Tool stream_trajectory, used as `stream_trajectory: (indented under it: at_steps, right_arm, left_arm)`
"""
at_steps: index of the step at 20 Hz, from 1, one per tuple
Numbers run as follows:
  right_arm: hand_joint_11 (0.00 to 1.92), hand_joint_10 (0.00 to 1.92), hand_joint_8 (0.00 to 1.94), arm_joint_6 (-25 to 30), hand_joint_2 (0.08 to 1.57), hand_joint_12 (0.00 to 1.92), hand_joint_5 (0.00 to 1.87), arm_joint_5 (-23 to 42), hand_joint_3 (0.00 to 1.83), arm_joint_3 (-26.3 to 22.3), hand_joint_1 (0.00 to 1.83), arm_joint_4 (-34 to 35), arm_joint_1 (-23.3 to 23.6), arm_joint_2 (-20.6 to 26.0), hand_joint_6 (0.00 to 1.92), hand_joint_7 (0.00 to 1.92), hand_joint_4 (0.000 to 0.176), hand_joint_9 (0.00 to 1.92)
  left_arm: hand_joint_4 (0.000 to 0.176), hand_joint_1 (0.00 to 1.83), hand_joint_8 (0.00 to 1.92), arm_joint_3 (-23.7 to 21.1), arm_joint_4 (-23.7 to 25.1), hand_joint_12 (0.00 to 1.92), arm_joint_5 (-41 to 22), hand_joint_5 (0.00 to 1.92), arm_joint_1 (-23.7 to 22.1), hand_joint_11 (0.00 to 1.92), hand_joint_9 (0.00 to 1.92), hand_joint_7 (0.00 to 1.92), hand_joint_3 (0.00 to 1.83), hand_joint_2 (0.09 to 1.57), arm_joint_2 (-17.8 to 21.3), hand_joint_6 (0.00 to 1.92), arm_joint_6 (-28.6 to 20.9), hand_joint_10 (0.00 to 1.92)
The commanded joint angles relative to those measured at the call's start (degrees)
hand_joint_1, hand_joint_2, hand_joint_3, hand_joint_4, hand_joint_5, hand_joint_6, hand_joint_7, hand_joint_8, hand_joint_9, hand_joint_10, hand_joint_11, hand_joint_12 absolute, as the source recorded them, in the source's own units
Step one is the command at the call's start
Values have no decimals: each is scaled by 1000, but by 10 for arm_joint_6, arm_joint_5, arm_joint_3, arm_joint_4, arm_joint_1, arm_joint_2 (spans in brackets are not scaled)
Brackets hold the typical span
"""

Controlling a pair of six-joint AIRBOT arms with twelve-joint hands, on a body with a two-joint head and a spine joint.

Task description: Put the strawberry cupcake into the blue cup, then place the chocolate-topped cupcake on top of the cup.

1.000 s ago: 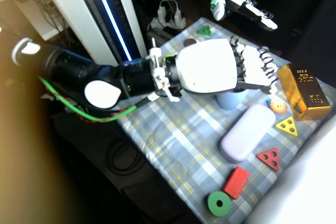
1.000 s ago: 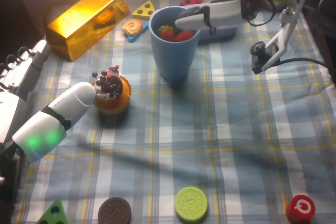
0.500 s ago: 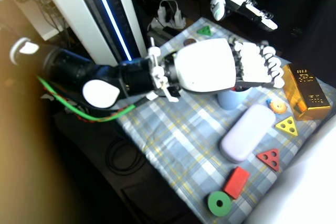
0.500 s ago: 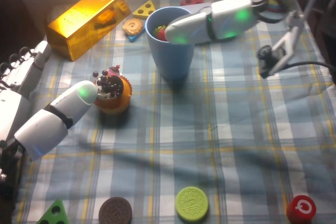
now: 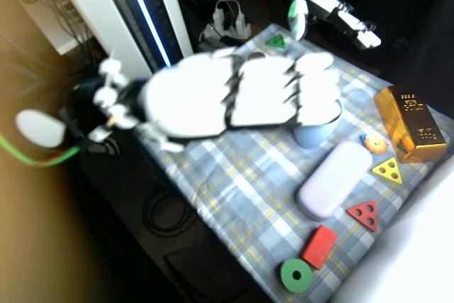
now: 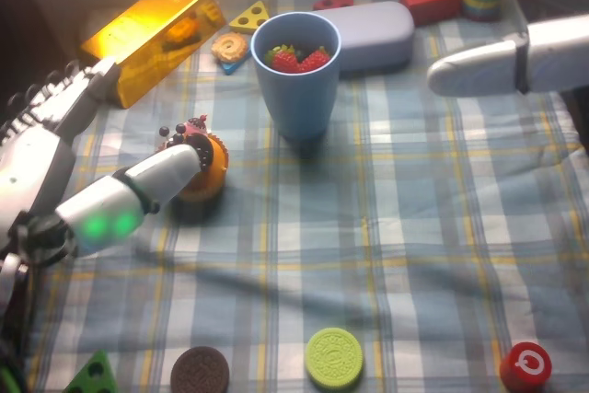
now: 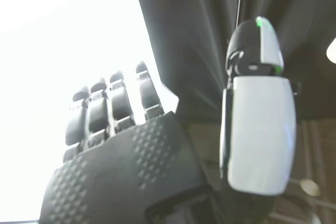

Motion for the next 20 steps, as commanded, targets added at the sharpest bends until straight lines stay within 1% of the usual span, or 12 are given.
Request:
stream_trajectory:
  at_steps: [1, 2, 3, 6, 8, 10, 12, 13, 14, 15, 18, 20]
  right_arm:
    - [0, 14, 17, 2, 930, 0, 4, 78, 0, -4, 0, 29, -1, 10, 1, 79, 98, 38]
    - [42, 24, 20, 2, 923, 19, 10, 81, 0, -9, 0, 35, -12, 19, 4, 98, 78, 70]
    - [70, 28, 20, 2, 929, 33, 5, 88, 0, -17, 0, 48, -31, 32, 2, 116, 58, 97]
    - [46, 18, 19, 0, 921, 27, 38, 115, 0, -32, 0, 79, -70, 57, 11, 142, 59, 93]
    - [29, 10, 9, -30, 936, 23, 27, 131, 3, -55, 0, 106, -93, 82, 2, 137, 69, 84]
    - [37, 10, 5, -88, 925, 28, 20, 132, 0, -82, 0, 123, -99, 97, 1, 132, 31, 89]
    - [5, 0, 7, -110, 907, 4, 24, 133, 0, -94, 0, 128, -102, 101, 1, 148, 44, 35]
    - [0, 0, 6, -110, 915, 0, 22, 133, 0, -93, 0, 128, -103, 99, 0, 149, 41, 27]
    - [0, 0, 1, -110, 916, 0, 16, 133, 0, -92, 0, 129, -104, 97, 0, 138, 52, 19]
    - [0, 1, 2, -110, 912, 0, 19, 134, 0, -92, 0, 130, -105, 96, 2, 141, 34, 19]
    - [0, 6, 5, -110, 916, 0, 15, 135, 0, -93, 0, 130, -109, 94, 4, 144, 76, 29]
    - [0, 1, 0, -110, 913, 0, 13, 136, 0, -93, 0, 130, -111, 93, 2, 135, 81, 19]
  left_arm:
    - [73, 333, 7, 7, 36, 0, -51, 177, -10, 0, 72, 164, 0, 819, 3, 5, -1, 5]
    - [81, 341, 5, 11, 43, 0, -41, 180, -19, 0, 59, 167, 0, 812, 2, 3, -1, 0]
    - [91, 564, 10, 19, 50, 0, -23, 217, -30, 0, 49, 187, 0, 814, -2, 15, -1, 5]
    - [84, 586, 12, 34, 56, 0, 12, 289, -39, 0, 82, 252, 1, 839, -12, 19, -5, 6]
    - [61, 545, 8, 47, 59, 0, 35, 419, -41, 0, 100, 369, 0, 820, -21, 11, -22, 3]
    - [30, 564, 12, 59, 57, 0, 45, 517, -40, 0, 140, 456, 3, 850, -28, 16, -47, 8]
    - [87, 610, 3, 67, 54, 0, 51, 557, -39, 0, 106, 445, 0, 836, -33, 23, -51, 0]
    - [108, 630, 0, 70, 54, 0, 55, 563, -39, 0, 104, 439, 0, 833, -35, 21, -51, 2]
    - [128, 691, 11, 72, 54, 0, 58, 580, -39, 0, 98, 466, 0, 836, -36, 24, -51, 0]
    - [139, 738, 17, 75, 55, 0, 62, 593, -39, 0, 91, 488, 0, 828, -37, 25, -51, 0]
    - [133, 839, 1, 86, 55, 0, 72, 626, -42, 0, 122, 496, 0, 807, -43, 8, -51, 6]
    - [143, 886, 0, 96, 56, 0, 80, 613, -45, 0, 123, 489, 0, 794, -50, 1, -51, 5]
